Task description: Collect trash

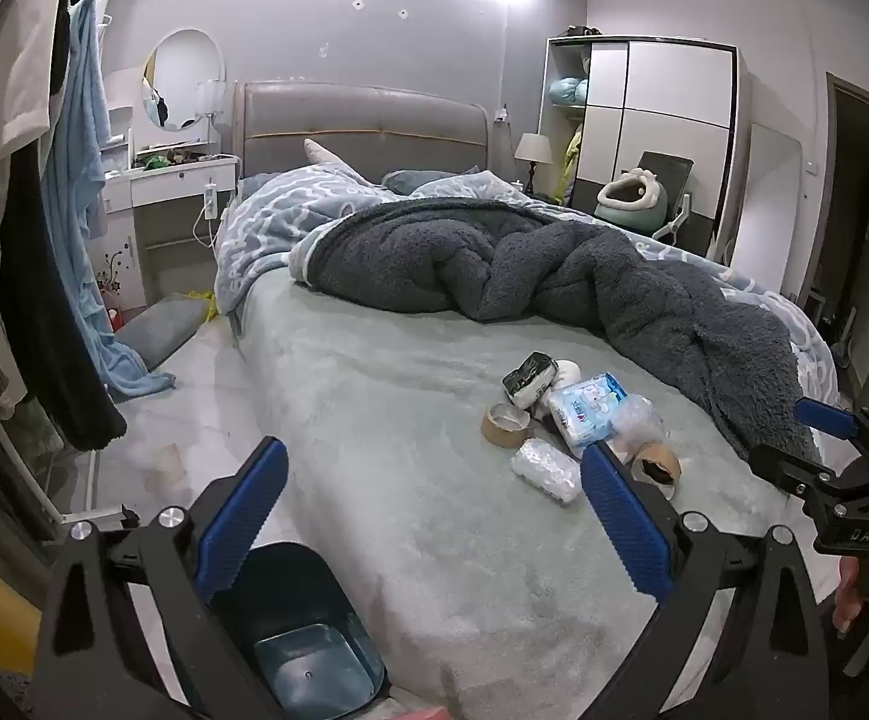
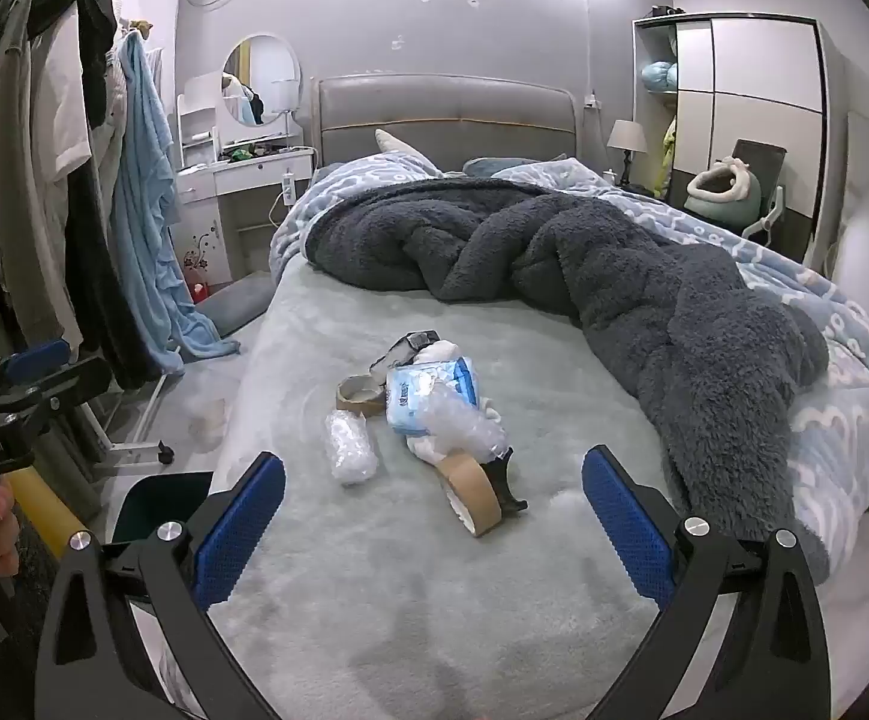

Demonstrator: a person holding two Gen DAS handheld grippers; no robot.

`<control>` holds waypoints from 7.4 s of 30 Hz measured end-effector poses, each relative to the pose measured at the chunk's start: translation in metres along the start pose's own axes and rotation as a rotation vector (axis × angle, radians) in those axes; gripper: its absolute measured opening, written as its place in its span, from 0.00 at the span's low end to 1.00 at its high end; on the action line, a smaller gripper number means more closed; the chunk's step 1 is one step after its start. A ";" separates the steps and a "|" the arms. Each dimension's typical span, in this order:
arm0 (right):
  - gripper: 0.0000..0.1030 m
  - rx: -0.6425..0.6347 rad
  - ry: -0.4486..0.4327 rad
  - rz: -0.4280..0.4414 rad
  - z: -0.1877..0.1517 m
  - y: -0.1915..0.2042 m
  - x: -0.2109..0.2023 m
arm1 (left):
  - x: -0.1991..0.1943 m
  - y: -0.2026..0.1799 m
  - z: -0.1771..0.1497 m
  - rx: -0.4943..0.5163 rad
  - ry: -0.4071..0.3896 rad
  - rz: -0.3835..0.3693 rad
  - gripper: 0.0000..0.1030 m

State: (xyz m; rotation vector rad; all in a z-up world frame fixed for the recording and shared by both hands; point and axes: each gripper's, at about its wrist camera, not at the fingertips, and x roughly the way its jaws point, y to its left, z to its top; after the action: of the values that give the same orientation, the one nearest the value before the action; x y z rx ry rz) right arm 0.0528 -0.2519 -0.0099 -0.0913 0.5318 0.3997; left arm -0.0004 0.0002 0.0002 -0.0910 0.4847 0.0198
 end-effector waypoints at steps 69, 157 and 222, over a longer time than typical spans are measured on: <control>0.97 0.000 0.027 -0.022 -0.005 -0.009 0.007 | 0.004 -0.002 -0.009 0.022 0.037 -0.040 0.97; 0.54 0.216 0.192 0.156 0.030 -0.021 0.129 | 0.170 -0.055 -0.027 0.317 0.233 -0.446 0.59; 0.54 -0.180 0.584 0.493 -0.015 0.285 0.249 | 0.129 0.240 -0.136 -0.278 0.742 0.066 0.77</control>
State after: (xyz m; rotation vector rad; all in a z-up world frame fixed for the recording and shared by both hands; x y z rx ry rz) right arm 0.1295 0.0934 -0.1447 -0.2572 1.1011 0.9148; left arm 0.0408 0.2262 -0.1994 -0.3622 1.2256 0.1206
